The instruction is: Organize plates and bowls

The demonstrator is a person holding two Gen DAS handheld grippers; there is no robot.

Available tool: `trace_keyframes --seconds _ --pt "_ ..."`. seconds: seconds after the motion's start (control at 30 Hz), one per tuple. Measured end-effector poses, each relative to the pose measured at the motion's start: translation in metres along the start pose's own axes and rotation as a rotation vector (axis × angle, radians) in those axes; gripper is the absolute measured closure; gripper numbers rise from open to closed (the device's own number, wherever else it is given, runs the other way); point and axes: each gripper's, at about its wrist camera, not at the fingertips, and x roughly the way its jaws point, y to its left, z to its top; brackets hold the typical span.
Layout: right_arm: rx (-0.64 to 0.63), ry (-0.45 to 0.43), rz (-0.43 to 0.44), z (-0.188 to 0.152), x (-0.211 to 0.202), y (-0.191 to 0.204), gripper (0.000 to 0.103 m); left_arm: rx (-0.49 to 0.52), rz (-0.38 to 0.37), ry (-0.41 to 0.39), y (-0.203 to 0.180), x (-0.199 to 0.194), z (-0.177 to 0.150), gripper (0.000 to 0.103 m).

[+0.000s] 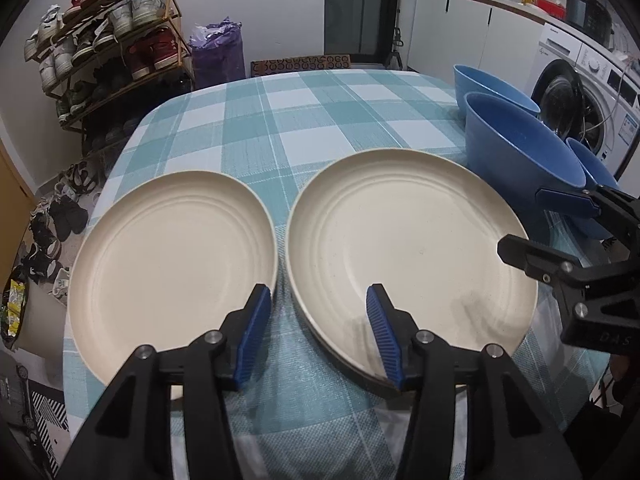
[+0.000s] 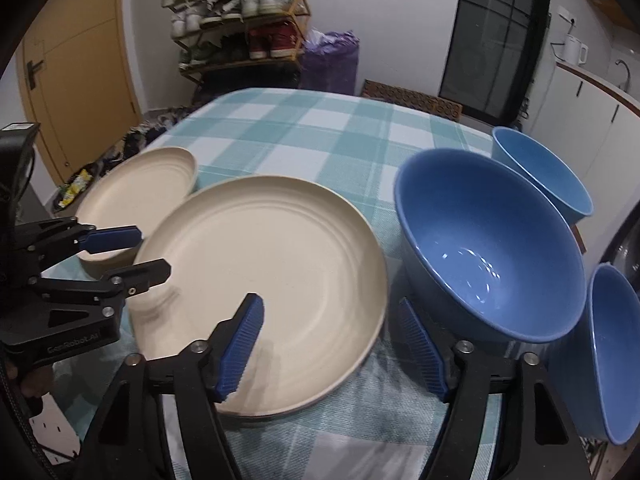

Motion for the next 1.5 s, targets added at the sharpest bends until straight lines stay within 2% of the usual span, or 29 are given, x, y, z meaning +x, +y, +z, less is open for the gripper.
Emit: trace_keyframes --seconds 0.13,0.17,0.2,0.27,0.37,0.43,0.53,0.9,1.23,1.5 --pt "-0.022 -0.055 0.019 0.008 -0.009 0.008 0.021 -0.036 0.02 -0.028 0.011 -0.013 0.001 0.048" --pt "-0.028 -0.066 0.027 0.01 -0.012 0.01 0.019 -0.042 0.029 -0.037 0.014 -0.016 0.001 0.041" --pt "-0.036 -0.073 0.035 0.013 -0.013 0.012 0.018 -0.05 0.037 -0.048 0.017 -0.02 0.0 0.027" --pt "-0.054 -0.088 0.04 0.018 -0.016 0.015 0.015 -0.069 0.049 -0.082 0.024 -0.028 0.0 0.015" --pt "-0.067 -0.11 0.057 0.026 -0.021 0.019 0.006 -0.101 0.049 -0.108 0.034 -0.038 -0.001 0.01" --pt "-0.07 -0.123 0.074 0.031 -0.023 0.02 0.002 -0.123 0.055 -0.112 0.041 -0.041 -0.001 0.0" --pt "-0.073 -0.131 0.084 0.04 -0.026 0.02 0.001 -0.149 0.07 -0.139 0.051 -0.048 -0.003 0.0" --pt "-0.07 -0.175 0.127 0.072 -0.035 0.022 0.001 -0.254 0.134 -0.162 0.083 -0.062 -0.012 0.0" --pt "-0.061 -0.137 0.189 0.096 -0.023 0.034 0.001 -0.352 0.22 -0.153 0.119 -0.063 -0.03 0.0" --pt "-0.07 -0.106 0.217 0.111 -0.005 0.054 0.001 -0.414 0.255 -0.14 0.141 -0.059 -0.04 0.0"
